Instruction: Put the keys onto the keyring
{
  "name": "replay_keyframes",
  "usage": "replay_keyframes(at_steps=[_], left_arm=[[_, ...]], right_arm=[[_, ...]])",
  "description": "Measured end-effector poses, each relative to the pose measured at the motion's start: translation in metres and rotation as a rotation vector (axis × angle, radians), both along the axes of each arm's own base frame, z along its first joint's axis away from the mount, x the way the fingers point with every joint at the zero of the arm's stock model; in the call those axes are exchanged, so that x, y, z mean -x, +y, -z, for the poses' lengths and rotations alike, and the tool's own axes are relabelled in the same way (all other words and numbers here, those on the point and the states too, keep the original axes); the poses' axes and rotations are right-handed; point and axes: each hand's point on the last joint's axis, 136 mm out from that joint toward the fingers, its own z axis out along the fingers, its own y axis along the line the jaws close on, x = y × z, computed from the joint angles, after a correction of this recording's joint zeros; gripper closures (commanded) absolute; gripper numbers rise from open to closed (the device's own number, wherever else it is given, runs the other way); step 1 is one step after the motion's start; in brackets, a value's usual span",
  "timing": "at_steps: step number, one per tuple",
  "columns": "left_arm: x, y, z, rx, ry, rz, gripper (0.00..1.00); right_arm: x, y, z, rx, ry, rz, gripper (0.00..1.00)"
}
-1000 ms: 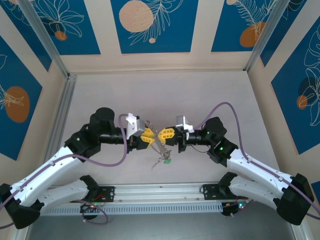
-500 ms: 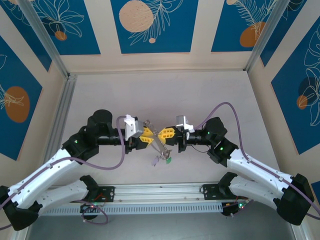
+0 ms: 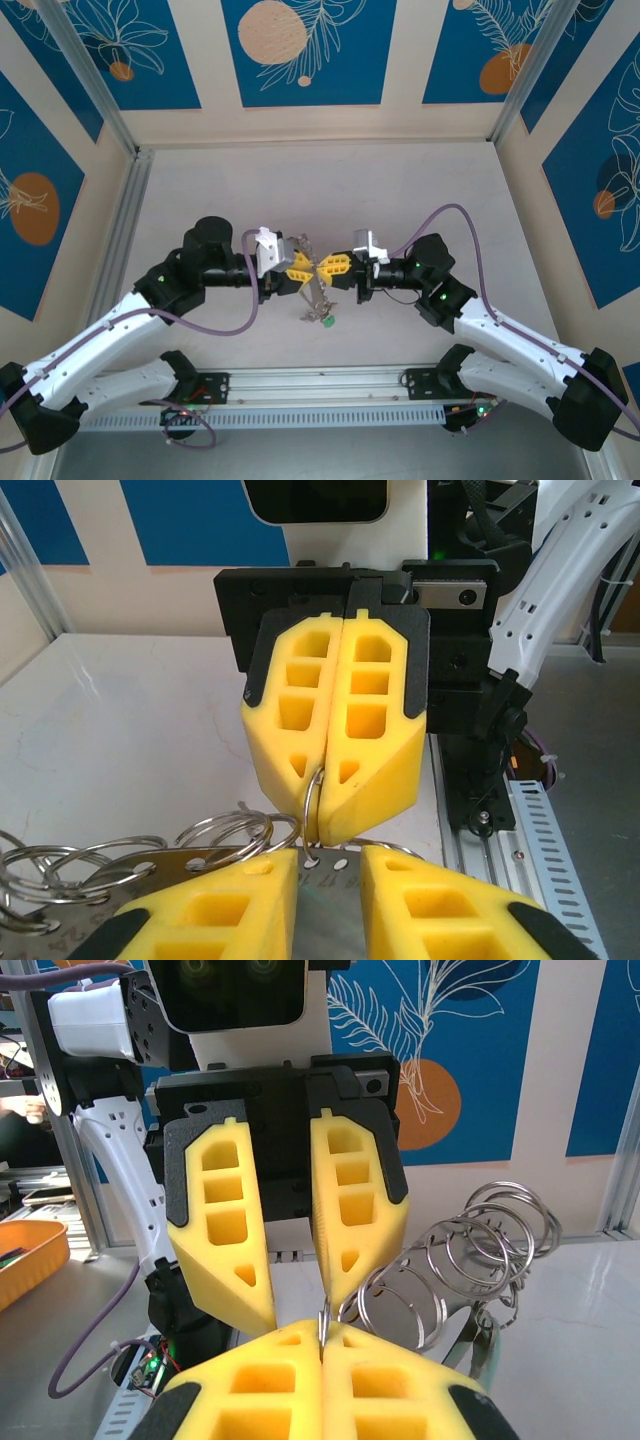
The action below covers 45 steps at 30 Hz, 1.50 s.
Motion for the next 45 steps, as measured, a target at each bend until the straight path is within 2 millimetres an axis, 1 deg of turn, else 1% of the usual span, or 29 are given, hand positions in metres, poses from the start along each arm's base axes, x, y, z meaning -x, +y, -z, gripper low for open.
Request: replay_keyframes(at_steps=[12, 20, 29, 37, 40, 45], left_arm=[[-0.002, -0.001, 0.003, -0.007, 0.001, -0.009, 0.78], [-0.003, 0.000, 0.004, -0.013, 0.000, -0.015, 0.79], [-0.004, 0.000, 0.008, -0.029, -0.017, -0.019, 0.89], [-0.005, 0.001, 0.010, -0.049, -0.027, -0.030, 0.91], [-0.005, 0.001, 0.010, -0.054, -0.032, -0.029, 1.00], [-0.004, 0.001, 0.012, -0.060, -0.034, -0.024, 1.00]], right_arm=[[0.003, 0.004, 0.008, 0.031, -0.009, -0.001, 1.00], [0.004, 0.005, 0.010, 0.048, -0.017, -0.001, 1.00], [0.002, 0.007, 0.014, 0.064, -0.007, -0.006, 1.00], [0.001, 0.010, 0.015, 0.072, 0.001, -0.014, 1.00], [0.001, 0.010, 0.015, 0.071, 0.000, -0.015, 1.00], [0.002, 0.010, 0.015, 0.073, 0.002, -0.018, 1.00]])
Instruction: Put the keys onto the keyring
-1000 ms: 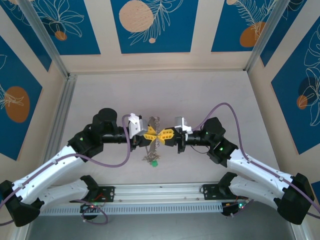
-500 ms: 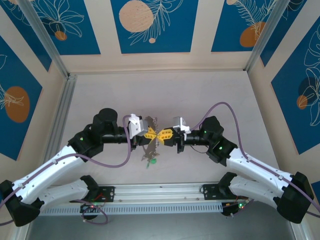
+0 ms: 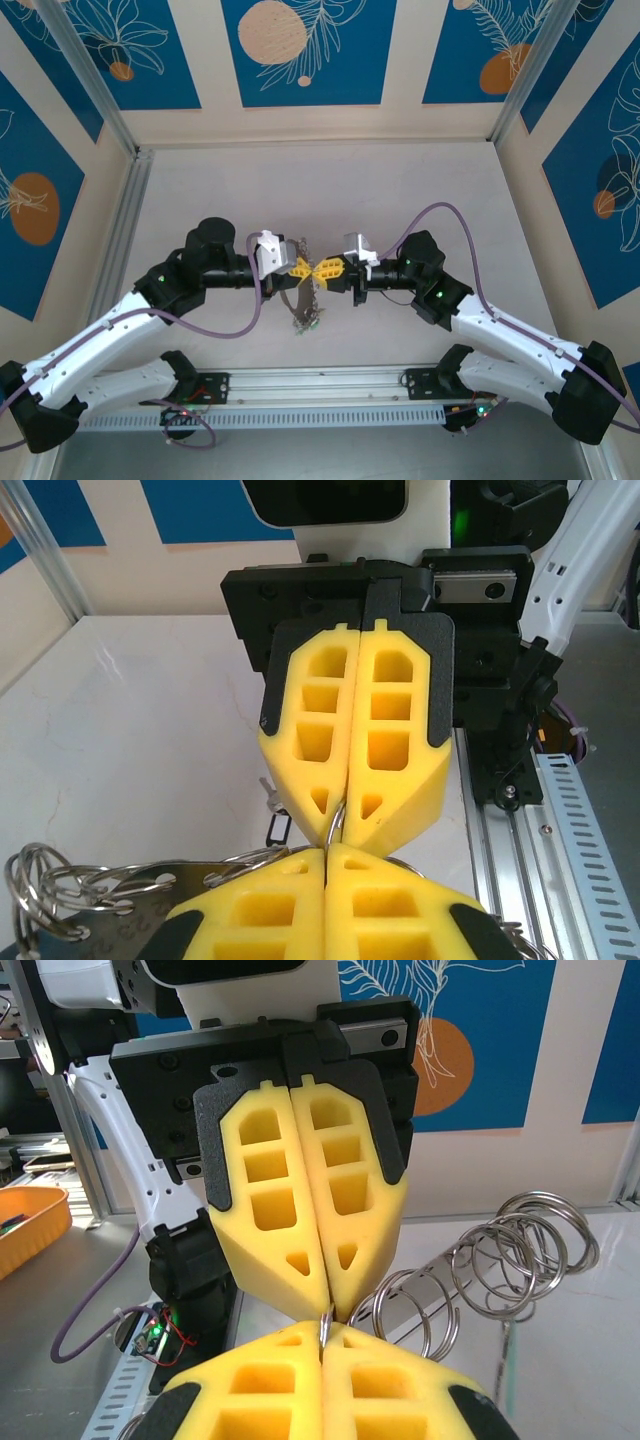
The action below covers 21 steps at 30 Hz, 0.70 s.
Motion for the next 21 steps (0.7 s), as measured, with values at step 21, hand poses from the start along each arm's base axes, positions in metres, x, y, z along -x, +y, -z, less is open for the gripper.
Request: replay_keyframes(at_steps=[21], left_arm=[[0.000, -0.004, -0.002, 0.008, -0.010, -0.002, 0.81]], right_arm=[[-0.005, -0.011, 0.001, 0.027, 0.016, 0.050, 1.00]])
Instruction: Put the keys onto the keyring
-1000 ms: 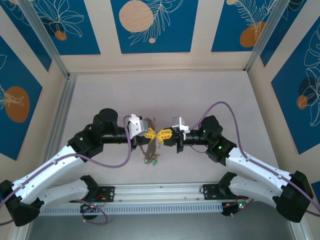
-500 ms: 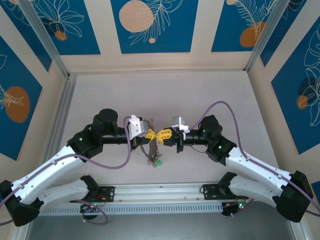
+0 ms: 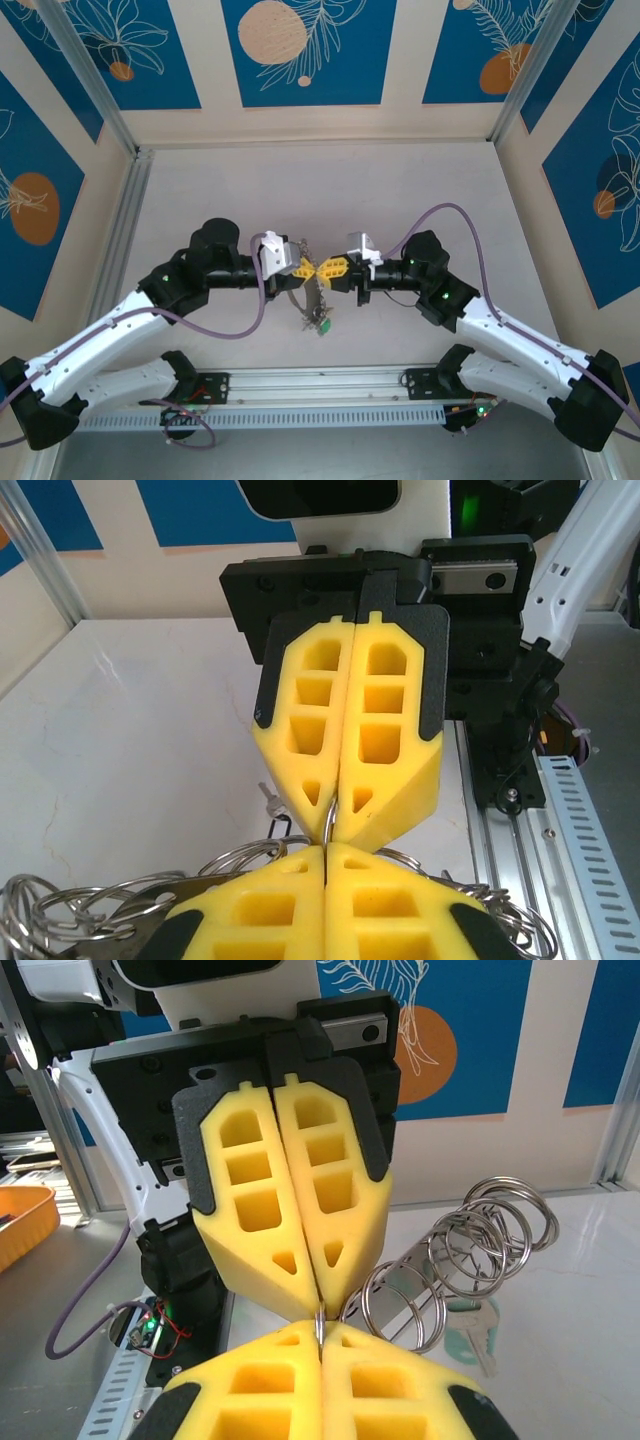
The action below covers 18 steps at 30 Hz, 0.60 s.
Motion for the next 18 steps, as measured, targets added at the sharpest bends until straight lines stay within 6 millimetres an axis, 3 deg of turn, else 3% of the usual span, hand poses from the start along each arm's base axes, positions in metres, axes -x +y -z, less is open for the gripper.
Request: replay_keyframes(at_steps=[9, 13, 18], left_arm=[[-0.006, 0.023, -0.019, 0.073, 0.038, -0.085, 0.62], [-0.010, 0.028, -0.018, 0.086, 0.074, -0.112, 0.29], [-0.020, 0.029, -0.002, 0.086, 0.167, -0.141, 0.07]], right_arm=[[0.003, -0.017, -0.009, -0.007, -0.023, 0.001, 1.00], [0.006, -0.021, -0.019, -0.016, -0.035, -0.015, 1.00], [0.012, -0.023, -0.027, -0.031, -0.041, -0.048, 1.00]])
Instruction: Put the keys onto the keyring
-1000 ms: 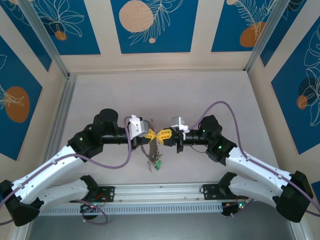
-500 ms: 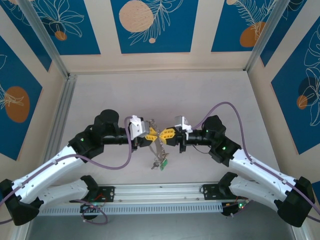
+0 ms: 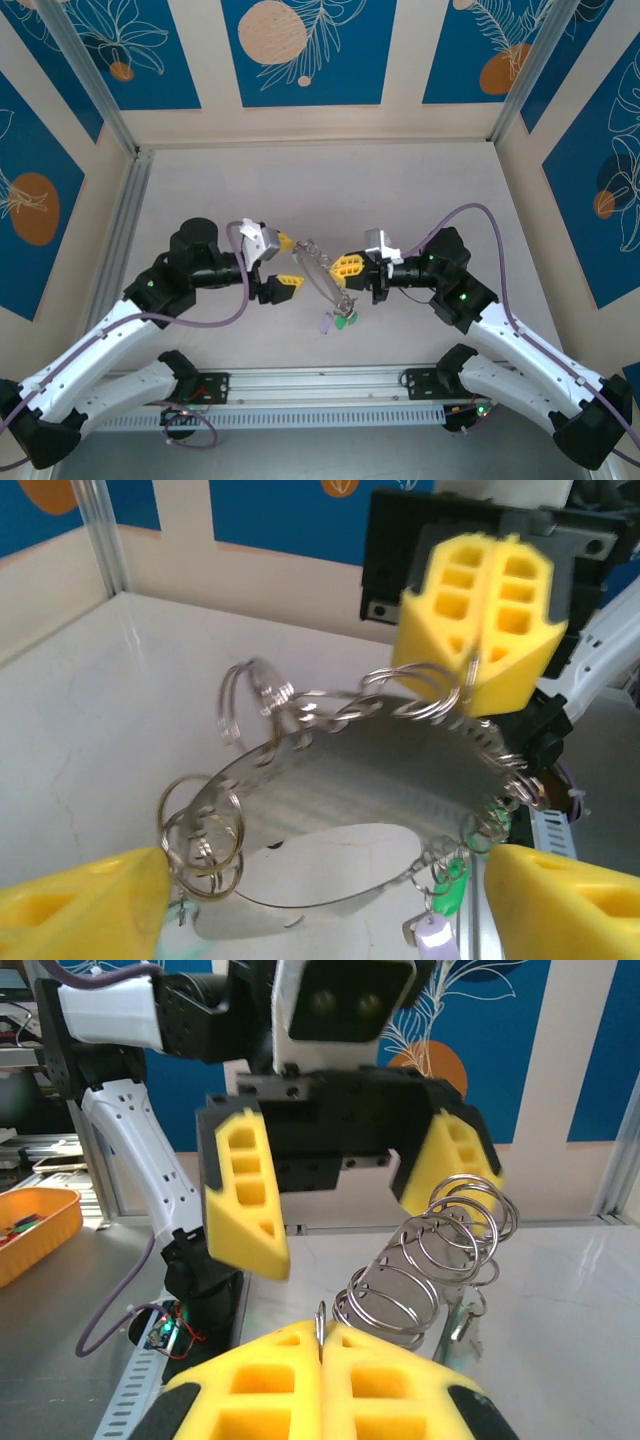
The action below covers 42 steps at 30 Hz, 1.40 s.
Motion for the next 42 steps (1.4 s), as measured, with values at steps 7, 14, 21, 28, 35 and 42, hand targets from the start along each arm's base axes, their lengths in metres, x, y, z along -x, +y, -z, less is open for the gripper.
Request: replay_keyframes(at_steps=[7, 14, 21, 28, 35, 42], left_arm=[[-0.004, -0.001, 0.016, 0.030, 0.079, -0.009, 0.00], [-0.006, -0.009, 0.021, 0.102, 0.116, 0.013, 0.00], [-0.009, -0.016, 0.019, 0.148, 0.122, 0.037, 0.05], [0.002, -0.020, 0.000, 0.230, 0.102, 0.127, 0.41], [0.012, -0.025, 0.000, 0.240, 0.116, 0.219, 0.79], [0.029, -0.021, -0.009, 0.257, 0.086, 0.291, 1.00]], right_arm=[[0.006, -0.001, -0.004, -0.013, 0.027, -0.033, 1.00], [0.011, -0.002, -0.017, -0.051, 0.024, -0.062, 1.00], [0.017, -0.003, -0.025, -0.071, 0.019, -0.099, 1.00], [0.022, -0.003, -0.029, -0.081, 0.013, -0.127, 1.00], [0.020, -0.006, -0.037, -0.099, -0.002, -0.122, 1.00], [0.017, -0.010, -0.048, -0.120, -0.032, -0.100, 1.00]])
